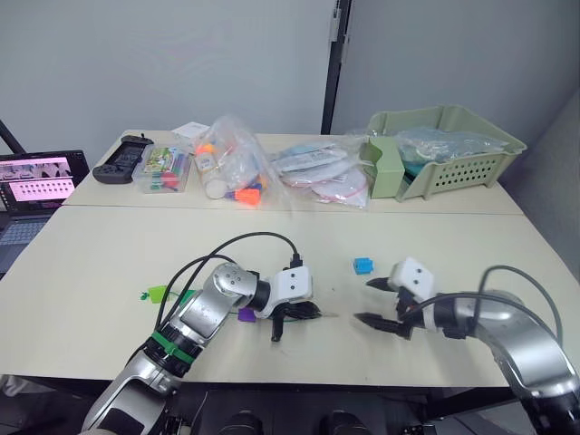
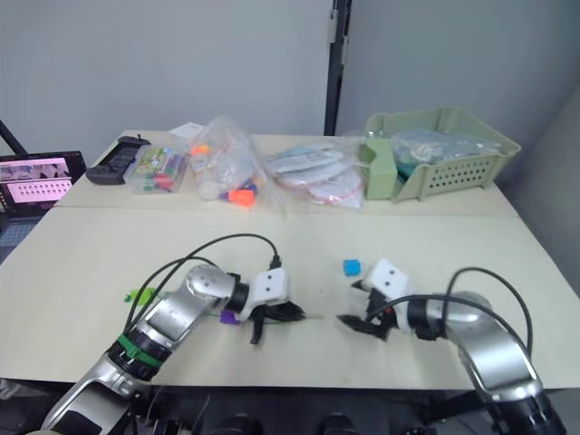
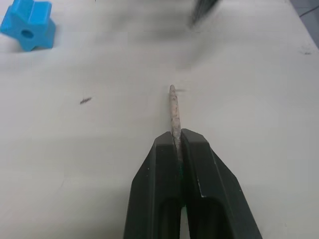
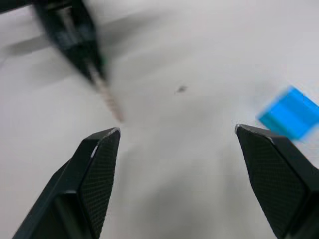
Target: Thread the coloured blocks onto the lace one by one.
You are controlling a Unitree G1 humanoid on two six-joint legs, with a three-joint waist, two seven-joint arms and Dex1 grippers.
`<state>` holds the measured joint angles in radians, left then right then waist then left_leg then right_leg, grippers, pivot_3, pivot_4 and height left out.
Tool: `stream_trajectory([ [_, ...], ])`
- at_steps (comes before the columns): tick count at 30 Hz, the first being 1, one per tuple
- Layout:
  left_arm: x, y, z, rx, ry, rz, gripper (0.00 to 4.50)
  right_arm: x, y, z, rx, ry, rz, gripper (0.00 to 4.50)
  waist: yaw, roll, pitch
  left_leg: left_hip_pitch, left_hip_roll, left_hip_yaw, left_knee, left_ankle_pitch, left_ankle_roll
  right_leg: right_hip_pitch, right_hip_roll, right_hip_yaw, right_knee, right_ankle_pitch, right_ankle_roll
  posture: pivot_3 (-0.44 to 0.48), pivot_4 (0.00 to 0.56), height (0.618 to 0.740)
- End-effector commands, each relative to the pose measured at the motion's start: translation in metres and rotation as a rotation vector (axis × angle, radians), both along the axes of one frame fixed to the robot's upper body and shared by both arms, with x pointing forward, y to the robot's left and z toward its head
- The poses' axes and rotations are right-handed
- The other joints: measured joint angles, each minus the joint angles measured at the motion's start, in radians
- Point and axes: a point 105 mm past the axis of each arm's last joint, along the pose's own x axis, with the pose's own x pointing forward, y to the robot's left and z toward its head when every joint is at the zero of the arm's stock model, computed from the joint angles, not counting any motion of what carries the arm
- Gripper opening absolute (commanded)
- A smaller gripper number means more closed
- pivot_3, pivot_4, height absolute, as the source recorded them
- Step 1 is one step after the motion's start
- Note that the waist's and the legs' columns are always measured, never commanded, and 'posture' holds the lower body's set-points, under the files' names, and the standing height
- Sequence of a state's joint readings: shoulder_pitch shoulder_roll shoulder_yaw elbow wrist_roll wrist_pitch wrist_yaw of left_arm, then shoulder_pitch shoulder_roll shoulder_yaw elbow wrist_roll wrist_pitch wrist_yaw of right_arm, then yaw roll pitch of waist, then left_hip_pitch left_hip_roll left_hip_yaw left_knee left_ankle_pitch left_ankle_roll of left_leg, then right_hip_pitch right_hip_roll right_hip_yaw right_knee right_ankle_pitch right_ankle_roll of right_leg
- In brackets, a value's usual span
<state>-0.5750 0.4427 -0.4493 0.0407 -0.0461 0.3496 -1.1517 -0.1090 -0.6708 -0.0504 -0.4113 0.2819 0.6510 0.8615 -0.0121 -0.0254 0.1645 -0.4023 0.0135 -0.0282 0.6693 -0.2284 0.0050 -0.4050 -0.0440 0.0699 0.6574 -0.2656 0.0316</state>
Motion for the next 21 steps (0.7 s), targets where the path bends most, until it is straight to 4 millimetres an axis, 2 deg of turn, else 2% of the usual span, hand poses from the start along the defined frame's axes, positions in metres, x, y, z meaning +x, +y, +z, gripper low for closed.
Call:
stream_trajectory([
  [1,-0.003,-0.002,0.012,-0.038,-0.024,-0.016,0.00,0.004,-0.004,0.007,0.080,-0.085,-0.221,3.78,0.000,0.000,0.000,0.000,0.000,0.000,0.000,0.000,0.000,0.000,0.000,0.000,0.000,0.000,0.000,0.000,0.150,0.740],
  [3,-0.003,0.000,0.012,-0.037,-0.021,-0.009,0.00,0.010,-0.002,0.001,0.111,-0.135,-0.373,3.78,-0.003,0.000,0.000,0.000,0.000,0.000,0.000,0.000,0.000,-0.001,0.000,0.001,0.000,0.000,0.000,0.000,0.150,0.740],
  [6,-0.003,0.001,0.012,-0.037,-0.019,-0.004,0.00,0.018,0.004,-0.003,0.136,-0.182,-0.501,3.78,-0.006,0.000,0.000,0.000,0.000,0.001,0.000,0.000,0.000,-0.001,0.000,0.001,0.001,0.000,0.000,0.000,0.150,0.740],
  [8,-0.002,0.000,0.013,-0.036,-0.017,-0.002,0.00,0.031,0.008,-0.002,0.180,-0.227,-0.618,3.78,-0.008,0.000,0.000,0.001,0.000,0.001,-0.001,0.000,0.000,-0.001,0.000,0.001,0.001,0.000,0.000,0.000,0.150,0.740],
  [10,-0.002,0.000,0.013,-0.036,-0.015,-0.001,0.00,0.045,0.005,0.000,0.191,-0.270,-0.732,3.78,-0.009,0.001,0.000,0.001,0.001,0.001,-0.001,0.000,0.000,-0.001,0.001,0.001,0.001,0.000,0.000,0.000,0.150,0.740],
  [13,-0.002,0.000,0.013,-0.036,-0.015,-0.001,0.00,0.058,0.017,0.000,0.207,-0.281,-0.728,3.78,-0.004,0.001,0.000,0.000,0.000,0.001,-0.001,0.000,0.000,-0.001,0.000,0.001,0.001,0.000,0.000,0.000,0.150,0.740],
  [17,-0.003,-0.001,0.012,-0.036,-0.013,-0.001,0.00,0.081,0.018,-0.006,0.203,-0.289,-0.784,3.78,-0.006,0.001,0.000,0.000,0.000,0.001,-0.001,0.000,0.000,-0.001,0.000,0.001,0.000,0.000,0.000,0.000,0.150,0.740],
  [21,-0.003,-0.001,0.012,-0.037,-0.014,0.002,0.00,0.090,0.015,-0.013,0.224,-0.279,-0.843,3.78,-0.007,0.001,0.000,0.000,0.000,0.001,-0.002,0.000,0.000,-0.002,0.000,0.001,0.000,0.000,0.000,0.000,0.150,0.740],
])
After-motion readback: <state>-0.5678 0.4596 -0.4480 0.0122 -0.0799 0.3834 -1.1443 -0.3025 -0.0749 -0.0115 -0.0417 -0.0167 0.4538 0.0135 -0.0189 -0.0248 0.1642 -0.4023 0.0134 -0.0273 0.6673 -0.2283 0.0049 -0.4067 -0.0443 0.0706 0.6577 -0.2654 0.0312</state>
